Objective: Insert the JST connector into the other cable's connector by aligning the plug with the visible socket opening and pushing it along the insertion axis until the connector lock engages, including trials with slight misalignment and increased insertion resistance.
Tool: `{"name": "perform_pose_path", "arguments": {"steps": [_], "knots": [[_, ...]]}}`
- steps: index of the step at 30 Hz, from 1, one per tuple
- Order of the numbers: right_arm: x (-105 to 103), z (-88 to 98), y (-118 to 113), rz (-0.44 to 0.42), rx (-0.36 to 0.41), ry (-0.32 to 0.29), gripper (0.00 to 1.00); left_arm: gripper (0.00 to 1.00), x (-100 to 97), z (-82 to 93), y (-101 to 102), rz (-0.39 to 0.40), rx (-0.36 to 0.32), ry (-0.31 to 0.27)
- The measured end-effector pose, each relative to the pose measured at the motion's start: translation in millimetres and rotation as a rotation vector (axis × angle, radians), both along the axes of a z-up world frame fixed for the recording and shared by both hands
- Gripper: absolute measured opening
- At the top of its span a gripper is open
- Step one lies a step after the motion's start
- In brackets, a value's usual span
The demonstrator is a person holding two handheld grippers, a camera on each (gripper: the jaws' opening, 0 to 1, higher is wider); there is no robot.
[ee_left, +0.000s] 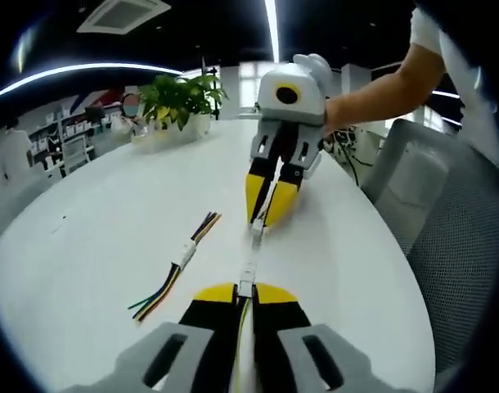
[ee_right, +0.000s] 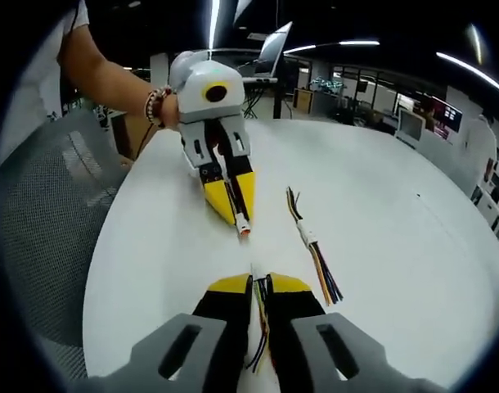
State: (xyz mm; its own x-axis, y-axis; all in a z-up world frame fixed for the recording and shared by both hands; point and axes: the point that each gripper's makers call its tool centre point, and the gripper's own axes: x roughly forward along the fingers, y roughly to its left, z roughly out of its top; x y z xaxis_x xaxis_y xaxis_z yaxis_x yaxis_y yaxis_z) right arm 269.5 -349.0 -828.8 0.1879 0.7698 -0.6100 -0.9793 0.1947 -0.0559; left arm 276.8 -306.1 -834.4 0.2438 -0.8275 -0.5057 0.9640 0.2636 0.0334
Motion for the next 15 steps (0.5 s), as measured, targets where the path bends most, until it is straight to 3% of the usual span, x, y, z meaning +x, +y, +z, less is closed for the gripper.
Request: {"name": "perform_pose_path", "arguments": {"steps": [15], "knots": [[-1.1,5.7,17.5,0.033,0.019,-0.017,0.04,0.00,-2.4,9.7,-8.3,-0.019,-0.027,-0.013]]}}
